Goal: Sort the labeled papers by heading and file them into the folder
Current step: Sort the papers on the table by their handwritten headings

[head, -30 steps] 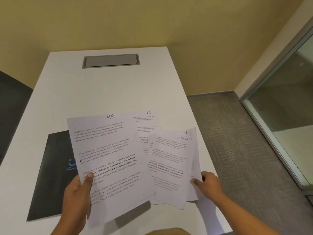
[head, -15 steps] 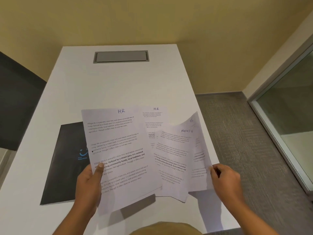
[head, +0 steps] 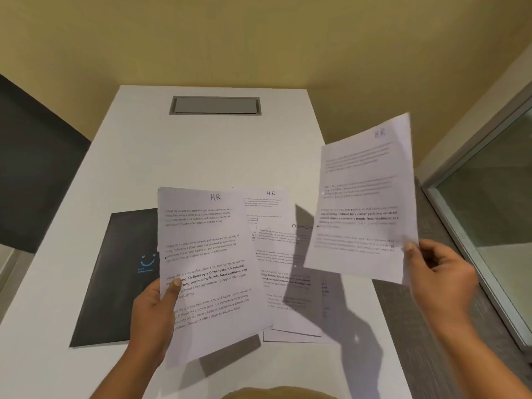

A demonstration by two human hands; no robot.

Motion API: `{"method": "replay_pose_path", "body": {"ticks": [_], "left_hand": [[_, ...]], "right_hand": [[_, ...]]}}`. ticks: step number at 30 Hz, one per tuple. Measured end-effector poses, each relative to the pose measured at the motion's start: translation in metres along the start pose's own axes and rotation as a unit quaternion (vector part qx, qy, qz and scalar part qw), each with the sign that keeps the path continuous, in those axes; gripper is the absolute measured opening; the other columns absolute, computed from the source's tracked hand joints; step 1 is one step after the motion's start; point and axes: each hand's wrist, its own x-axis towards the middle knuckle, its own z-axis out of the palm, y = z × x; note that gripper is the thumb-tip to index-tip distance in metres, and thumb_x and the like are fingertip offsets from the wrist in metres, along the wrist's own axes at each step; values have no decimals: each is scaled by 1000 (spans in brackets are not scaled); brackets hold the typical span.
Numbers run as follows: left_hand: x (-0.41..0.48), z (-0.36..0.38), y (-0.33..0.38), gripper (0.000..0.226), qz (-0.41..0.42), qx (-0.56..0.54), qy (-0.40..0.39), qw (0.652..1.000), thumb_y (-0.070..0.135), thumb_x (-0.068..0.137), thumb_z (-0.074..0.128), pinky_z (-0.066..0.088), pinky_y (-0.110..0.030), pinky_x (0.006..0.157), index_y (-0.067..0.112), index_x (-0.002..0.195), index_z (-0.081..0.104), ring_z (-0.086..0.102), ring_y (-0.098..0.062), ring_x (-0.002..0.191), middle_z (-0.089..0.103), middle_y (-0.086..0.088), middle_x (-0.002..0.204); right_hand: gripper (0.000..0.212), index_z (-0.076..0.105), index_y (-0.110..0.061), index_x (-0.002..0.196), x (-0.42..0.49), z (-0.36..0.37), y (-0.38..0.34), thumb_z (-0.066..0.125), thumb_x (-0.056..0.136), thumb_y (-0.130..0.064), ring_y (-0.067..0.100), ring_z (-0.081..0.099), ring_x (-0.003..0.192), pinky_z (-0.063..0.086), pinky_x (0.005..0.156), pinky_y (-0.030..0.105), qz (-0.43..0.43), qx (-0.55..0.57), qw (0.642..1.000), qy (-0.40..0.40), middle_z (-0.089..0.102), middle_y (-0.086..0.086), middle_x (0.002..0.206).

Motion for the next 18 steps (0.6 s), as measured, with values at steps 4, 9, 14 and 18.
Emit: {"method": "replay_pose_path", "body": {"ticks": [4,9,14,18], "left_hand": [[-2,3,2,13,-10,-13,-3,1000,24,94,61,59,-48,73,22,106,67,73,-29,84,75,-4,99],[-11,8,15,15,-25,-47,-49,997,18,93,63,59,-38,68,19,107,68,74,-24,85,77,-2,98],[-23,15,29,19,1,-13,-99,995,26,94,58,54,-21,58,14,104,70,73,-13,75,77,-4,92],[-33,23,38,21,-14,1,-141,990,29,96,58,57,-40,65,15,100,72,71,-29,77,75,-13,85]], "right_hand": [[8,71,-18,82,-2,9,-13,70,89,-16,11,66,60,55,57,26,75,136,985,-71,74,-1,71],[6,68,-1,92,-50,32,-33,66,89,-6,19,63,58,46,44,23,173,230,926,-242,74,17,78],[4,70,-12,86,-80,53,-29,68,89,-10,28,70,74,53,62,36,169,204,917,-299,76,9,84],[19,63,-22,108,-87,65,-34,67,89,-20,17,73,93,56,73,28,193,212,879,-382,76,-2,102]]}}
